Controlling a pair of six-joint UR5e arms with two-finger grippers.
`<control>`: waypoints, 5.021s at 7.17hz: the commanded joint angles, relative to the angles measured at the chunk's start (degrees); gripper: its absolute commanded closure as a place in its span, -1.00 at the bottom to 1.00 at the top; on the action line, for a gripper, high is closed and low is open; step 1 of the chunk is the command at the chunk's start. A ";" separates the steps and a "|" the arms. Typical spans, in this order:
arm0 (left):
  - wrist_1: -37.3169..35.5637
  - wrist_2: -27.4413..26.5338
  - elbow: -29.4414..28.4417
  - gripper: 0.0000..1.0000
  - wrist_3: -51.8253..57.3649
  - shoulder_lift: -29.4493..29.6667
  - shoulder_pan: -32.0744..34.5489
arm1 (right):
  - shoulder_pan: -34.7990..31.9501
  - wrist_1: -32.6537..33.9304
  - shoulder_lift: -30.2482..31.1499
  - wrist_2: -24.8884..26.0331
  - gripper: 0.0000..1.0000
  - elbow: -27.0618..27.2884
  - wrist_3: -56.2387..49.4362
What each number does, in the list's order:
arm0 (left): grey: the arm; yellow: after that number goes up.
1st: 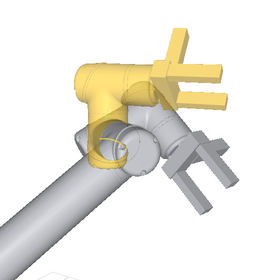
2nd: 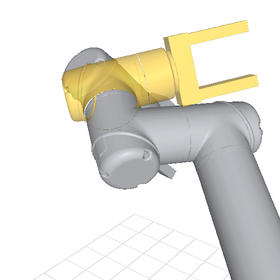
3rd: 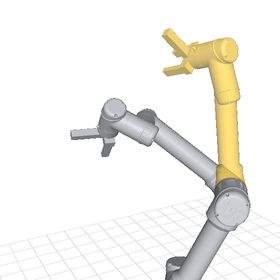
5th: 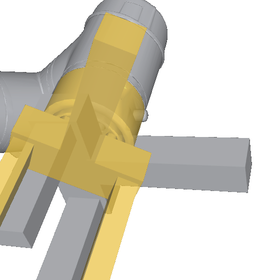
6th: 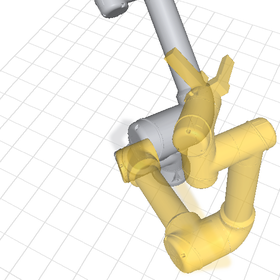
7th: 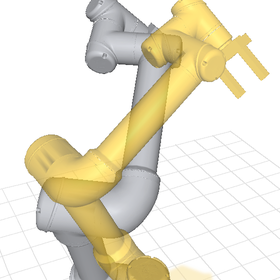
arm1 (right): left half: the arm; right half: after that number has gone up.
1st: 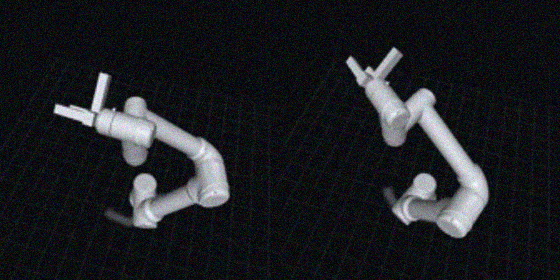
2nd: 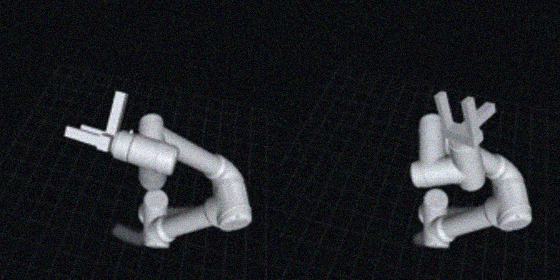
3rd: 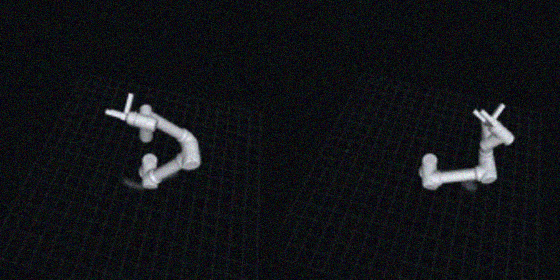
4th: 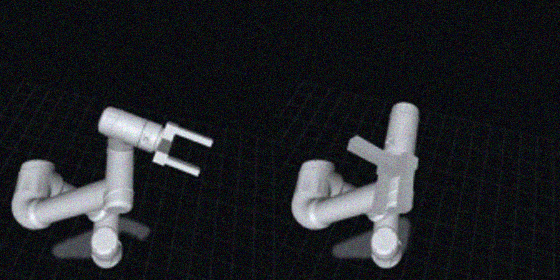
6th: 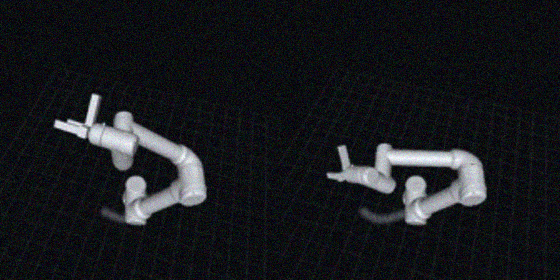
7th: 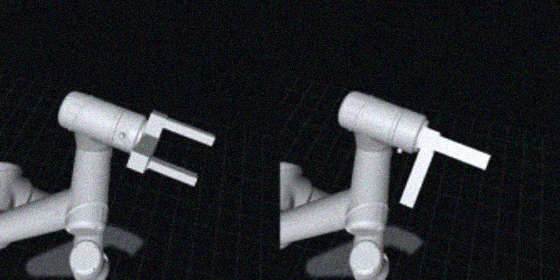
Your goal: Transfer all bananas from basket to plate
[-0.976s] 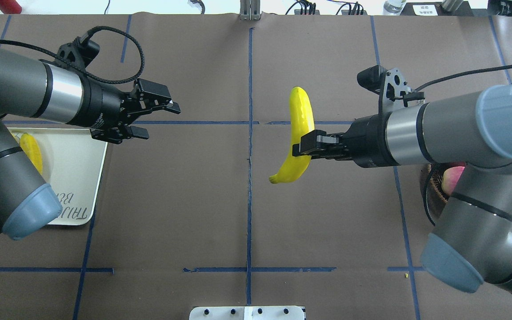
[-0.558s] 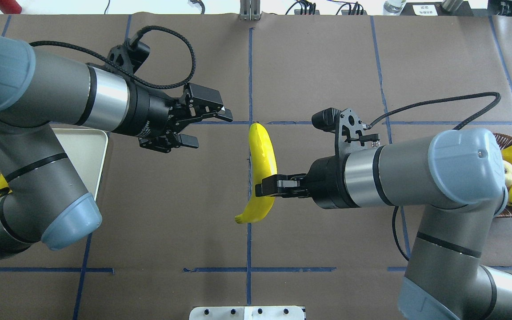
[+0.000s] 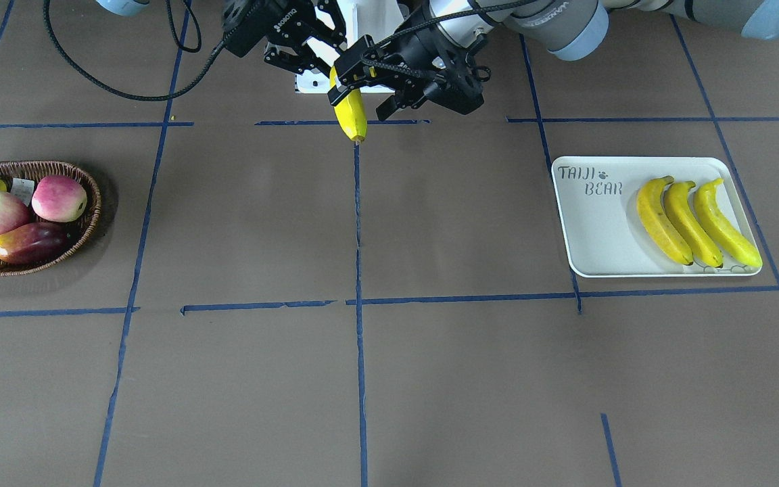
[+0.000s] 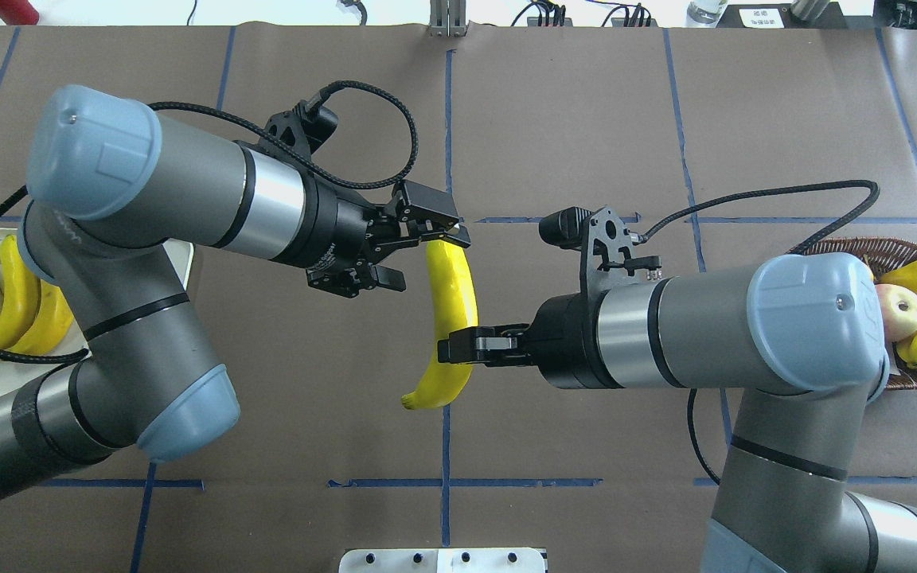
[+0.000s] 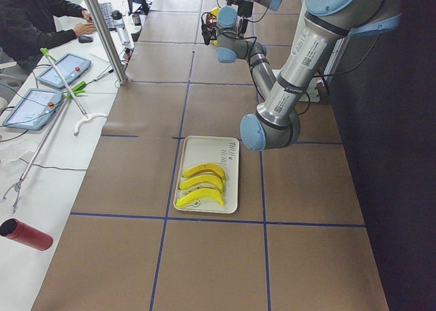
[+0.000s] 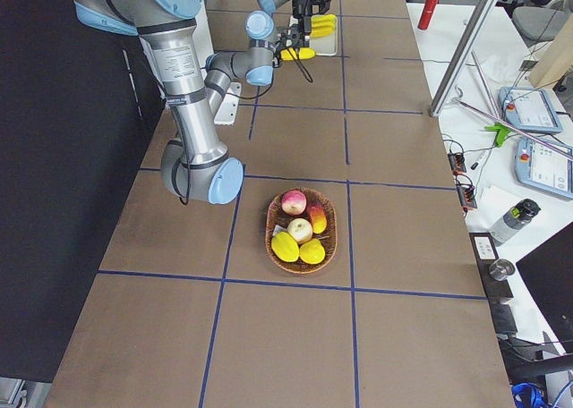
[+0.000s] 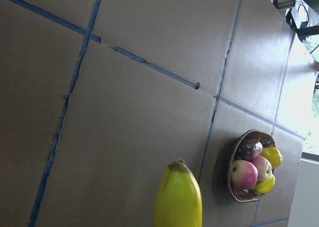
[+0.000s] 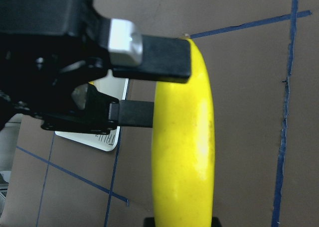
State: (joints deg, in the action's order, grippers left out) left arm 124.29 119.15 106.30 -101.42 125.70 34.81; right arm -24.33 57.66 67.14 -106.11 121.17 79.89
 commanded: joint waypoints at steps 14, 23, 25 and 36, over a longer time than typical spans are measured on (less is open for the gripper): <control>-15.62 -0.84 -0.67 1.00 23.47 -12.97 9.55 | -3.08 0.08 7.81 0.11 -1.00 8.46 0.62; -15.21 -8.84 -7.07 -0.98 33.92 -29.37 11.33 | -16.97 13.59 12.49 -3.30 -1.00 7.86 -4.64; -15.74 -8.15 -2.80 -0.99 34.87 -30.07 11.68 | -22.93 22.44 12.57 -8.39 -1.00 7.95 -14.79; -45.20 14.97 -4.07 -0.99 108.10 -39.90 54.30 | -69.01 42.80 27.41 -30.30 -1.00 -14.91 -98.26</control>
State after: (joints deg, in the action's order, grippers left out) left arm 78.07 133.13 104.93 5.31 87.97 87.74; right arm -92.59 100.97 92.06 -136.60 106.49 -18.24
